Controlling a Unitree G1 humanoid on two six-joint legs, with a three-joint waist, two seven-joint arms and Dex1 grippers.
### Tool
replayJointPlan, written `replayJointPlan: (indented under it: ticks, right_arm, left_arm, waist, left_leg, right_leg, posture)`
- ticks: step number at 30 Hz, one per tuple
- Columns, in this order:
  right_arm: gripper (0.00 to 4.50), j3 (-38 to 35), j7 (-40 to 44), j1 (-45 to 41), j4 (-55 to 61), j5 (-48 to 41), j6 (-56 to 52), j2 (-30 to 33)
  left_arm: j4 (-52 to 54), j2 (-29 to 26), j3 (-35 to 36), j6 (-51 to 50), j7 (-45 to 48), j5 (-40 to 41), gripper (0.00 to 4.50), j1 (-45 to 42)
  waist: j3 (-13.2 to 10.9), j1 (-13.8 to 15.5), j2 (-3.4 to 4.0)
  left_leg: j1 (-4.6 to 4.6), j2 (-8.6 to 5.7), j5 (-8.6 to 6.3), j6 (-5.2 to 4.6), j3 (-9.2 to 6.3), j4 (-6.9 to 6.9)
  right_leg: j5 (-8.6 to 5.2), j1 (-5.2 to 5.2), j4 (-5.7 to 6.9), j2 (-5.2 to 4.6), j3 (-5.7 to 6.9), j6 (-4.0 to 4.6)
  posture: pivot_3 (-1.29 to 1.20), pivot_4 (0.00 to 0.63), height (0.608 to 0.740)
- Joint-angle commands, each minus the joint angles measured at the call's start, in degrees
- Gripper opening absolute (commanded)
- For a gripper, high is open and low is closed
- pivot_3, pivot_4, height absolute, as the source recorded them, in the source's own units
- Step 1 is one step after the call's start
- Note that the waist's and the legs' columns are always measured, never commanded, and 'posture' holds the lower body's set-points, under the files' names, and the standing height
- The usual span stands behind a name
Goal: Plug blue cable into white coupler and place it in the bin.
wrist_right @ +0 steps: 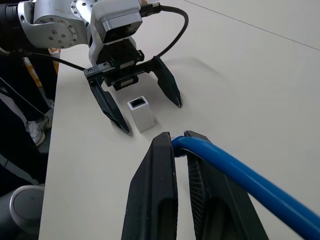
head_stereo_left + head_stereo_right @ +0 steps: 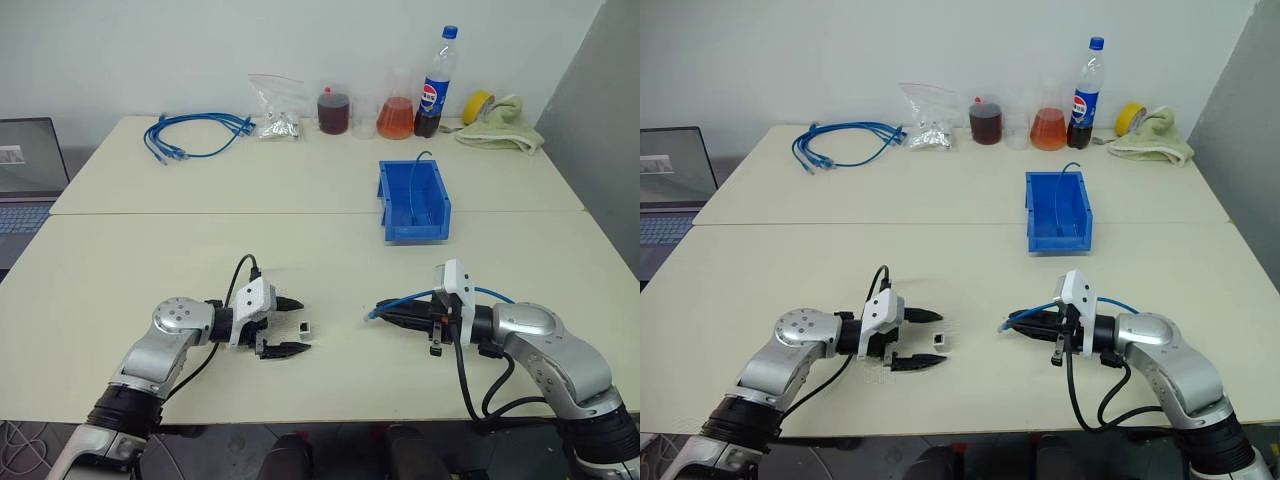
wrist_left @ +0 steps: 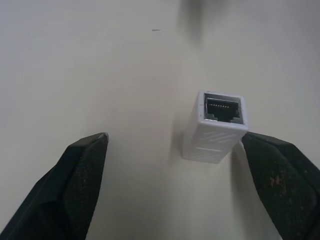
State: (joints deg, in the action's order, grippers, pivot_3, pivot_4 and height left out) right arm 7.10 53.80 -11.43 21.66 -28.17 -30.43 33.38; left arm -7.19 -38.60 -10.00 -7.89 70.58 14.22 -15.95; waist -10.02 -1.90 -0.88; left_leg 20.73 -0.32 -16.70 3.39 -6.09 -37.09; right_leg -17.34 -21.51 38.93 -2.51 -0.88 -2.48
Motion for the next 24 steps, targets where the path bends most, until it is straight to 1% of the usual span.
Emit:
replayJointPlan:
  ticks: [1, 2, 4, 5, 6, 7, 8, 9, 13, 18, 24]
  right_arm:
    - [0.04, -0.4, 0.7, -1.0, 1.2, -0.4, 0.9, 0.4]
    - [0.04, -0.4, 0.7, -1.0, 1.2, -0.4, 0.9, 0.4]
    - [0.04, -0.4, 0.8, -1.1, 1.1, -0.4, 0.9, 0.4]
    - [0.04, -0.4, 0.9, -1.1, 1.0, -0.4, 1.0, 0.4]
    - [0.04, -0.4, 0.9, -1.1, 1.0, -0.3, 1.0, 0.5]
    - [0.04, -0.4, 0.9, -1.1, 0.9, -0.3, 1.0, 0.5]
    - [0.04, -0.4, 1.0, -1.2, 0.9, -0.3, 1.0, 0.5]
    - [0.04, -0.4, 1.1, -1.2, 0.9, -0.3, 1.1, 0.5]
    - [0.04, -0.3, 1.2, -1.3, 0.7, -0.2, 1.2, 0.5]
    - [0.04, -0.3, 1.2, -1.4, 0.7, 0.0, 1.1, 0.4]
    - [0.04, -0.3, 0.3, -1.7, 0.8, 0.4, 1.2, -0.1]
  left_arm:
    - [1.9, 0.0, -1.1, -2.3, 1.2, 0.4, 3.46, 1.4]
    - [2.2, 0.0, -1.2, -2.4, 1.3, 0.4, 3.29, 1.5]
    - [2.8, 0.0, -1.4, -2.7, 1.4, 0.5, 2.77, 1.8]
    - [3.0, 0.0, -1.4, -2.7, 1.4, 0.5, 2.63, 1.9]
    - [3.4, 0.1, -1.5, -2.9, 1.4, 0.6, 2.36, 2.0]
    - [3.7, 0.1, -1.5, -3.0, 1.4, 0.7, 2.20, 2.1]
    - [4.1, 0.1, -1.6, -3.1, 1.4, 0.7, 1.88, 2.3]
    - [4.7, 0.3, -1.7, -3.4, 1.2, 0.8, 1.74, 2.4]
    - [5.8, 0.8, -2.0, -3.9, 0.4, 0.7, 0.85, 2.6]
    - [6.4, 0.6, -2.1, -4.3, 0.3, 0.3, 0.80, 2.4]
    - [5.5, -1.1, -4.4, -3.5, 1.5, -3.8, 0.80, -1.7]
  waist:
    - [0.0, 0.0, 0.00]
    - [0.0, 0.0, 0.00]
    - [0.0, 0.0, 0.00]
    - [0.0, 0.0, 0.00]
    - [0.0, 0.0, 0.00]
    - [0.0, 0.0, 0.00]
    - [0.0, 0.0, 0.00]
    - [0.0, 0.0, 0.00]
    - [0.0, 0.1, 0.00]
    - [0.0, 0.1, 0.00]
    - [0.0, 0.1, 0.00]
  left_leg:
    - [0.00, 0.00, 0.00, 0.00, 0.00, 0.00]
    - [0.00, 0.00, 0.00, 0.00, 0.00, 0.00]
    - [0.01, 0.00, 0.00, 0.00, 0.00, 0.00]
    - [0.01, 0.00, 0.00, 0.00, 0.00, 0.00]
    - [0.02, 0.00, 0.00, 0.00, 0.00, 0.00]
    - [0.02, 0.00, 0.00, 0.00, 0.00, 0.00]
    - [0.02, -0.01, 0.00, 0.00, 0.00, 0.00]
    - [0.02, 0.00, 0.00, 0.00, 0.00, 0.00]
    - [0.03, -0.01, 0.00, 0.00, -0.01, 0.00]
    - [0.04, -0.01, 0.00, 0.00, 0.00, 0.00]
    - [0.04, -0.02, 0.00, 0.00, 0.00, 0.00]
  right_leg:
    - [0.00, 0.00, 0.00, 0.00, 0.00, 0.00]
    - [0.00, 0.00, 0.00, 0.00, 0.00, 0.00]
    - [0.00, 0.00, -0.01, 0.00, 0.00, 0.00]
    - [0.00, 0.00, -0.01, 0.00, 0.00, 0.00]
    - [0.00, 0.00, -0.02, 0.00, 0.00, 0.00]
    - [0.00, -0.01, -0.02, 0.00, 0.00, 0.00]
    - [0.00, 0.00, -0.02, -0.01, 0.00, 0.00]
    - [0.00, -0.01, -0.03, -0.01, 0.00, 0.00]
    - [0.00, -0.01, -0.03, -0.01, 0.00, 0.00]
    - [0.00, -0.01, -0.03, -0.02, 0.01, 0.00]
    - [0.00, -0.01, -0.04, -0.02, 0.02, 0.00]
  posture:
    - [0.00, 0.150, 0.740]
    - [0.00, 0.150, 0.740]
    - [0.00, 0.150, 0.740]
    - [0.00, 0.150, 0.740]
    - [0.00, 0.150, 0.740]
    - [0.00, 0.150, 0.740]
    - [0.00, 0.150, 0.740]
    - [0.00, 0.150, 0.740]
    - [0.00, 0.150, 0.740]
    - [0.00, 0.150, 0.740]
    - [0.00, 0.150, 0.740]
